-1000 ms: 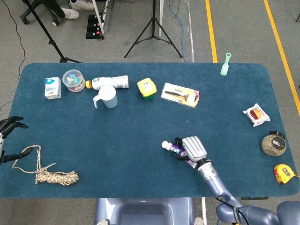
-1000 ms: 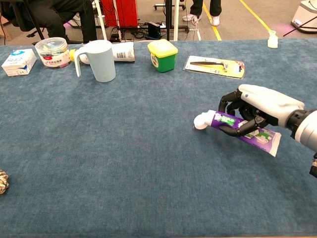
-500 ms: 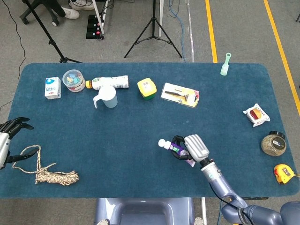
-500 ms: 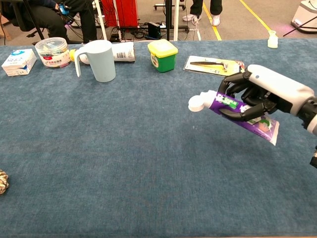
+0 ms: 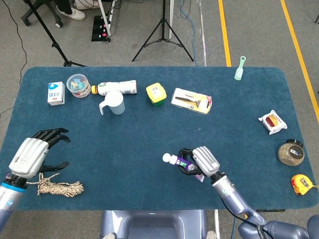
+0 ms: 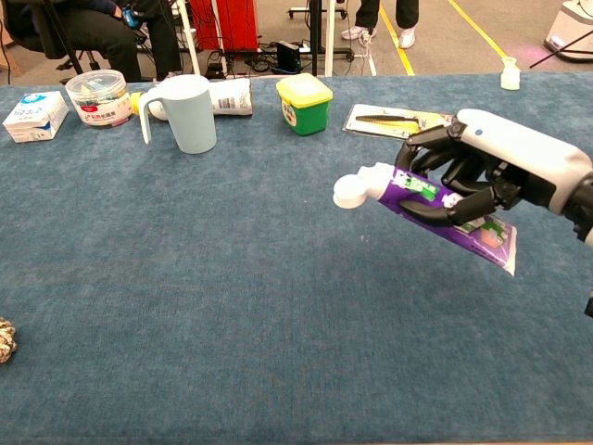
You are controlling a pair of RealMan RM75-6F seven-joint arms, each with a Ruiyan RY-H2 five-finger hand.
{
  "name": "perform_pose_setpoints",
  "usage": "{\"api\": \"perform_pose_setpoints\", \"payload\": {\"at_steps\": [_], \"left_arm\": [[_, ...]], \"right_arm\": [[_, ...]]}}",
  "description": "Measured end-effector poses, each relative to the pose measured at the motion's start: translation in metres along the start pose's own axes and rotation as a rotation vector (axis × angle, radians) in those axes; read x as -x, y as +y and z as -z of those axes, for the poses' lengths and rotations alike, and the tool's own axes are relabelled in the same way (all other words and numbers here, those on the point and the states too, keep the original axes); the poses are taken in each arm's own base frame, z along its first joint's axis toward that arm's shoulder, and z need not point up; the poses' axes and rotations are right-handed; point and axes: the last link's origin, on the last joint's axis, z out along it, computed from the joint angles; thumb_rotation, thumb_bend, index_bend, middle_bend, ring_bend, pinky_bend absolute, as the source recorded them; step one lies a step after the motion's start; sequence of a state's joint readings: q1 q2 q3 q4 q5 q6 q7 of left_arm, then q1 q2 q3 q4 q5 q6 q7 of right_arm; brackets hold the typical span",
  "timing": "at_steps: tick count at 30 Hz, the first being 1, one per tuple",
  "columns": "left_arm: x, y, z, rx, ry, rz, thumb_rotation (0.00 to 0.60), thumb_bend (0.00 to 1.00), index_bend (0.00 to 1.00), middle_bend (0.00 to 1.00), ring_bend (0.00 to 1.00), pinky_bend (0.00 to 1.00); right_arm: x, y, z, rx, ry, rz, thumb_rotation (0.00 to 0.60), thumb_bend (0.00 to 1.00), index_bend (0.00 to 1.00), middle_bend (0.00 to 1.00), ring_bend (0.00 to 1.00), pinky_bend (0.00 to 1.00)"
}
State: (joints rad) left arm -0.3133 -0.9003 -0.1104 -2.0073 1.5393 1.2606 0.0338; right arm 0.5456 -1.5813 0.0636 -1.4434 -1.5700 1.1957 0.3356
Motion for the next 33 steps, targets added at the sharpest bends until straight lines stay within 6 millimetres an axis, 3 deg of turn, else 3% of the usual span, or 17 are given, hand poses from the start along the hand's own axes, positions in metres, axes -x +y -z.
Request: {"api": "perform_pose_setpoints", "payload": {"at_steps": [6,14,23,33], "left_arm": [[0.012,0.030,-0.026,0.113,-0.028,-0.035,0.582,0.11,0.21,0.25,0.20,0.27],[0.031,0.074,-0.061,0.232,-0.017,-0.107,0.551,0.11,0.07,0.16,0.12,0.27],[0.050,0.110,-0.089,0.300,-0.002,-0.152,0.495,0.11,0.06,0.14,0.09,0.27],[0.070,0.127,-0.107,0.331,-0.016,-0.147,0.444,0.11,0.06,0.14,0.08,0.27]], "right_arm": [[-0.007,-0.017,-0.005,-0.016,-0.004,-0.078,0.539,0.57,0.71,0.84,1.00,1.00],[-0.013,-0.033,-0.017,-0.017,0.000,-0.170,0.536,0.58,0.71,0.85,1.00,1.00],[-0.014,-0.040,-0.020,-0.018,0.005,-0.217,0.539,0.58,0.72,0.85,1.00,1.00],[-0.013,-0.046,-0.020,-0.024,-0.002,-0.265,0.543,0.58,0.72,0.85,1.00,1.00]]}}
